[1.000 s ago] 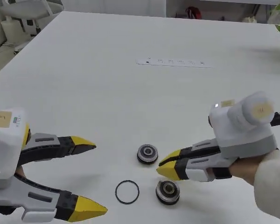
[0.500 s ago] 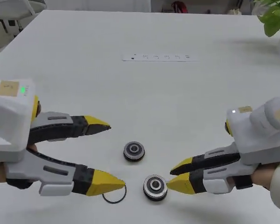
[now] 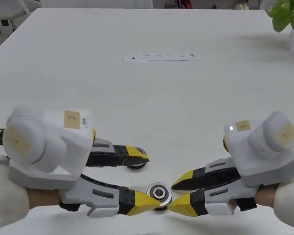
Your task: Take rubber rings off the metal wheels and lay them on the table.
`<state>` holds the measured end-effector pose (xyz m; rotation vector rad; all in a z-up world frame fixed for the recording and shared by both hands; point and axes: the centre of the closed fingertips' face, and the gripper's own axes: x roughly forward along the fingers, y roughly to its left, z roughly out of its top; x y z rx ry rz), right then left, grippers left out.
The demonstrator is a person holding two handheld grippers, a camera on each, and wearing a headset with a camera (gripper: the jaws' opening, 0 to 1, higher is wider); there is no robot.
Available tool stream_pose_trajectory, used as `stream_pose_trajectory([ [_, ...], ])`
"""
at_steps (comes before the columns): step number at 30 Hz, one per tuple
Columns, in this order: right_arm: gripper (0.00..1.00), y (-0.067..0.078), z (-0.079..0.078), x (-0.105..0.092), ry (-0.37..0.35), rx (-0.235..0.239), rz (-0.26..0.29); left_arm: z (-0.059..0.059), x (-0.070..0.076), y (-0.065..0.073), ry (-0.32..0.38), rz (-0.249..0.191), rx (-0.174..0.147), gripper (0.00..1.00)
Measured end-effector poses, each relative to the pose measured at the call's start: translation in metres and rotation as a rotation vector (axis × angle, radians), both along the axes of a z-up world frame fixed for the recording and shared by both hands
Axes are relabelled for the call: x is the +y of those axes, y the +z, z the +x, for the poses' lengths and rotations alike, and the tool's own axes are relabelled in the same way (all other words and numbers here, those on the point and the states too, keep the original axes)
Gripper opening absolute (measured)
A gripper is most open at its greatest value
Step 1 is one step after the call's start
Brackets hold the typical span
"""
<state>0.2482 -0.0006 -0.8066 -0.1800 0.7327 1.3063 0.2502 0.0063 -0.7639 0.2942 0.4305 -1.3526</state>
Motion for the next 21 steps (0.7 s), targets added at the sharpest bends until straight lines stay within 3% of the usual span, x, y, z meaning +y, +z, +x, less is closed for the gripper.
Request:
stream_pose_trajectory([
  [3, 0.21, 0.0, 0.0, 0.001, 0.006, -0.011, -0.002, 0.001, -0.003, -0.005, 0.011, 0.0, -0.001, 0.36],
  [8, 0.18, -0.002, -0.001, 0.002, 0.019, -0.03, -0.01, 0.002, -0.003, -0.019, 0.025, 0.038, -0.018, 0.3],
  [14, 0.14, -0.004, -0.002, 0.002, 0.037, -0.054, -0.023, 0.002, -0.001, -0.025, 0.041, 0.049, -0.001, 0.16],
  [16, 0.12, -0.005, -0.001, 0.0, 0.039, -0.065, -0.031, 0.002, -0.001, -0.029, 0.038, 0.061, 0.0, 0.15],
  [17, 0.1, -0.005, -0.001, 0.0, 0.041, -0.071, -0.035, 0.004, -0.003, -0.028, 0.036, 0.049, -0.018, 0.15],
  [21, 0.05, -0.006, 0.001, -0.002, 0.044, -0.083, -0.038, 0.003, -0.004, -0.03, 0.033, 0.05, -0.012, 0.14],
])
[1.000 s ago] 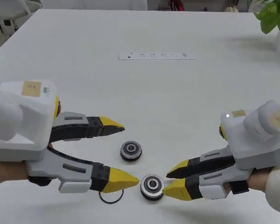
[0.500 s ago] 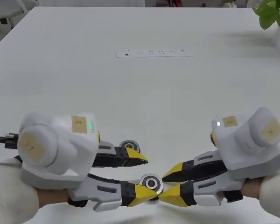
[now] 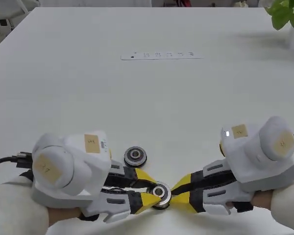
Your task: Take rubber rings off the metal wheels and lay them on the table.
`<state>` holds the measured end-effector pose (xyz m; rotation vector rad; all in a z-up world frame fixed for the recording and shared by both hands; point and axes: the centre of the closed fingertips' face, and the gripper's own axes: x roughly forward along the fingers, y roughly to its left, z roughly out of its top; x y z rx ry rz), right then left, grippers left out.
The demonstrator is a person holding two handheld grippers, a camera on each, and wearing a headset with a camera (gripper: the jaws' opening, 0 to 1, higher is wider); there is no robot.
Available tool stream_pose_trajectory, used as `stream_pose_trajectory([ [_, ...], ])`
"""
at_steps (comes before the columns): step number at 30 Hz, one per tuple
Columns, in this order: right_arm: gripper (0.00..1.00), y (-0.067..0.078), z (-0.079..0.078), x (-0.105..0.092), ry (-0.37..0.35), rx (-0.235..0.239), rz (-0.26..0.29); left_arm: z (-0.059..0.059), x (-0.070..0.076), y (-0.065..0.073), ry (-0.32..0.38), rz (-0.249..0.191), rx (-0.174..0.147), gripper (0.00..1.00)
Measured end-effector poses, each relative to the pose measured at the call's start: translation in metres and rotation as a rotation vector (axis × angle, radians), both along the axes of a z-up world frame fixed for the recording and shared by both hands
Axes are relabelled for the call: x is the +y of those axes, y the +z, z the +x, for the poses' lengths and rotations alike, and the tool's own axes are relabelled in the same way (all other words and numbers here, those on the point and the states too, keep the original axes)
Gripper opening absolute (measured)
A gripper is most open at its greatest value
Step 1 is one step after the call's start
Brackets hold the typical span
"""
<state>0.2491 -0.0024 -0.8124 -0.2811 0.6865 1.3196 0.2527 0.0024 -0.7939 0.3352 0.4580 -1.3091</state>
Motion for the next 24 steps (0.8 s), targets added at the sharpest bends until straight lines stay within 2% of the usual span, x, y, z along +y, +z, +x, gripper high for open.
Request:
stream_pose_trajectory([
  [4, 0.01, 0.0, 0.003, -0.001, -0.005, -0.014, -0.003, 0.0, 0.0, 0.0, 0.006, -0.011, 0.008, 0.14],
  [6, 0.0, 0.0, 0.005, -0.001, -0.03, 0.007, 0.002, -0.001, 0.0, 0.0, 0.005, -0.013, 0.006, 0.14],
  [9, 0.0, 0.002, 0.006, -0.001, -0.083, 0.075, 0.024, -0.002, 0.0, 0.0, 0.005, -0.019, 0.004, 0.14],
  [11, 0.0, 0.002, 0.007, -0.004, -0.138, 0.149, 0.052, -0.002, 0.0, 0.0, 0.008, -0.025, 0.003, 0.14],
  [14, 0.0, 0.005, 0.01, -0.005, -0.181, 0.192, 0.09, -0.002, 0.001, 0.0, 0.006, -0.026, -0.001, 0.14],
  [17, 0.0, 0.008, 0.012, -0.006, -0.251, 0.296, 0.151, -0.002, 0.001, 0.001, 0.009, -0.028, -0.002, 0.14],
  [19, 0.0, 0.01, 0.011, -0.005, -0.273, 0.333, 0.18, -0.003, 0.002, 0.001, 0.01, -0.031, 0.0, 0.14],
  [21, 0.0, 0.019, 0.013, -0.001, -0.3, 0.384, 0.242, -0.002, 0.002, 0.001, 0.011, -0.032, 0.0, 0.13],
  [22, 0.0, 0.015, 0.013, -0.002, -0.304, 0.398, 0.227, -0.003, 0.003, 0.002, 0.01, -0.032, -0.001, 0.13],
  [24, 0.0, 0.015, 0.013, -0.003, -0.309, 0.415, 0.246, -0.003, 0.003, 0.002, 0.008, -0.032, -0.002, 0.13],
])
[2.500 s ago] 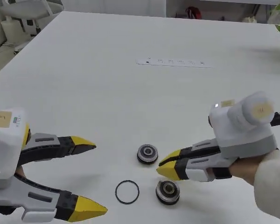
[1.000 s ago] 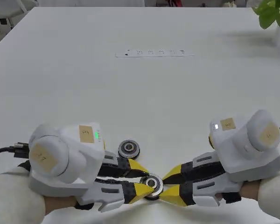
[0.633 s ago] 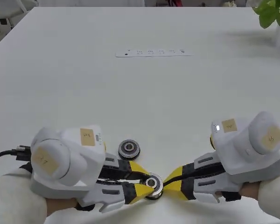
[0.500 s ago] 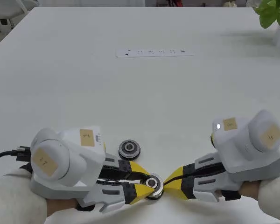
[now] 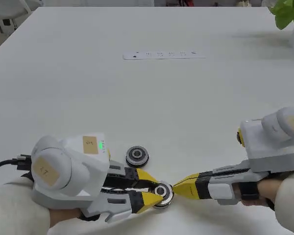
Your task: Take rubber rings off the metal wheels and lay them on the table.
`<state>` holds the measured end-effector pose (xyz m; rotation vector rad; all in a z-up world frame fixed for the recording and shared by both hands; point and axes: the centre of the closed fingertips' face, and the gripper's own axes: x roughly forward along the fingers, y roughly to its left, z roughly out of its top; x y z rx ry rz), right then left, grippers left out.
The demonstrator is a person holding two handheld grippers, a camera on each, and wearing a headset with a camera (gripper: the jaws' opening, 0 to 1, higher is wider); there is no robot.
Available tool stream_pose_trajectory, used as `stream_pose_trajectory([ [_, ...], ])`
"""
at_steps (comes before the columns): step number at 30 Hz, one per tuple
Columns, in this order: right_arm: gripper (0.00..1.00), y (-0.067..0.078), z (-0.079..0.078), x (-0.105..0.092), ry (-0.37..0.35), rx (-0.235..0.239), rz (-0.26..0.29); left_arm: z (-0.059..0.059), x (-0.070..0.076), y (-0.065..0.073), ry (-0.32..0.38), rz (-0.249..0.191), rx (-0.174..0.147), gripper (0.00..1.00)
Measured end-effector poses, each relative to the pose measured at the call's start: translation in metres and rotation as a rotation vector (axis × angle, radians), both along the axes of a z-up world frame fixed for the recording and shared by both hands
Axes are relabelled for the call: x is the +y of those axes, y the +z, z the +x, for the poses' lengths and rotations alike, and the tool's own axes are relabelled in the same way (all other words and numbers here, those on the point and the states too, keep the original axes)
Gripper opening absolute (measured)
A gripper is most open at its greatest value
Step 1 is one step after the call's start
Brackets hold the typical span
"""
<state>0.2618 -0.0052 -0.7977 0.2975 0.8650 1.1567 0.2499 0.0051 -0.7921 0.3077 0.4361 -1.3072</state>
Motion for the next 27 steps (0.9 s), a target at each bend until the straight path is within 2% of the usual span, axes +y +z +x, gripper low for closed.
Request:
stream_pose_trajectory([
  [2, 0.0, 0.001, 0.0, 0.0, -0.007, 0.02, 0.012, 0.0, 0.0, 0.0, -0.002, 0.004, -0.004, 0.13],
  [7, 0.0, 0.005, -0.004, 0.004, 0.001, 0.023, 0.025, 0.0, 0.002, 0.001, 0.0, 0.003, 0.0, 0.13],
  [20, 0.0, 0.008, -0.007, 0.007, 0.039, -0.001, 0.019, 0.0, 0.001, 0.0, -0.01, 0.014, -0.026, 0.13],
  [27, 0.0, 0.012, -0.011, 0.011, 0.054, -0.009, 0.029, 0.0, 0.0, 0.0, -0.007, 0.013, -0.028, 0.13],
])
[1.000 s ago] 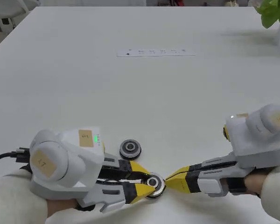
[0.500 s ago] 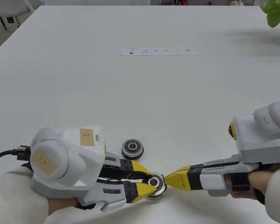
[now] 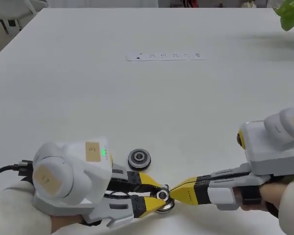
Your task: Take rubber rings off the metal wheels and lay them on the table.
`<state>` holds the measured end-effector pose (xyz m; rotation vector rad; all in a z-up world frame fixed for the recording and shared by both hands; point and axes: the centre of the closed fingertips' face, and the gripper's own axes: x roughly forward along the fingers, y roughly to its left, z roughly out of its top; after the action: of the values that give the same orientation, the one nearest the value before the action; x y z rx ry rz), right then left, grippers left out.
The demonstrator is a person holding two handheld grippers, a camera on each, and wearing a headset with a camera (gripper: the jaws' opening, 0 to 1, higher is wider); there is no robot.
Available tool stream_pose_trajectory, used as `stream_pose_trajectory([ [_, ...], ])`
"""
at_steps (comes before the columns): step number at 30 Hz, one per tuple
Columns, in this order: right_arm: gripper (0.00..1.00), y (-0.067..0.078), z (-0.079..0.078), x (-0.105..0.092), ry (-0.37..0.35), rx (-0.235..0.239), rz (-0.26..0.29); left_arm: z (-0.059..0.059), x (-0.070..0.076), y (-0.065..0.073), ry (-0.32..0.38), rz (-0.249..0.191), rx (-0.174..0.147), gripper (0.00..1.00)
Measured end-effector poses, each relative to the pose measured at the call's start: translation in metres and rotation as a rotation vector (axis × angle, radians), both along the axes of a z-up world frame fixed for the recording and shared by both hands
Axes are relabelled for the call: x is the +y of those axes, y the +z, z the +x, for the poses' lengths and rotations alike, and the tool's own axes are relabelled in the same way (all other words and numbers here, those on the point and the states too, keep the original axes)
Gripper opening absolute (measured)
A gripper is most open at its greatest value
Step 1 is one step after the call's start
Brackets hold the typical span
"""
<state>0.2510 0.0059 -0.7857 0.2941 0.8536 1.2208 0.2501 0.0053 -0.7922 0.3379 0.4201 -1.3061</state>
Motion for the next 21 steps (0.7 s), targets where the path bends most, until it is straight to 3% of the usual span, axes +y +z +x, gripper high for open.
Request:
stream_pose_trajectory([
  [2, 0.0, 0.002, -0.002, 0.002, 0.008, 0.0, 0.012, 0.0, 0.0, 0.0, 0.001, -0.002, 0.001, 0.13],
  [4, 0.0, 0.017, -0.006, 0.012, 0.02, 0.008, 0.094, 0.0, 0.0, 0.0, 0.003, -0.003, 0.0, 0.13],
  [7, 0.0, 0.014, 0.0, 0.008, 0.022, -0.027, 0.043, 0.001, -0.001, 0.0, 0.007, -0.005, 0.0, 0.13],
  [9, 0.0, 0.014, 0.001, 0.008, 0.01, -0.009, 0.06, 0.001, -0.001, 0.0, 0.01, -0.006, 0.002, 0.13],
  [13, 0.0, 0.008, 0.005, 0.004, -0.006, -0.019, 0.032, 0.0, -0.001, 0.0, 0.002, -0.001, -0.007, 0.14],
  [18, 0.0, 0.005, 0.006, 0.003, -0.013, -0.017, 0.019, 0.0, 0.005, 0.003, -0.022, 0.01, 0.01, 0.15],
  [21, 0.0, 0.004, 0.009, 0.001, -0.016, -0.02, 0.008, 0.003, 0.009, 0.014, -0.017, -0.014, 0.003, 0.2],
])
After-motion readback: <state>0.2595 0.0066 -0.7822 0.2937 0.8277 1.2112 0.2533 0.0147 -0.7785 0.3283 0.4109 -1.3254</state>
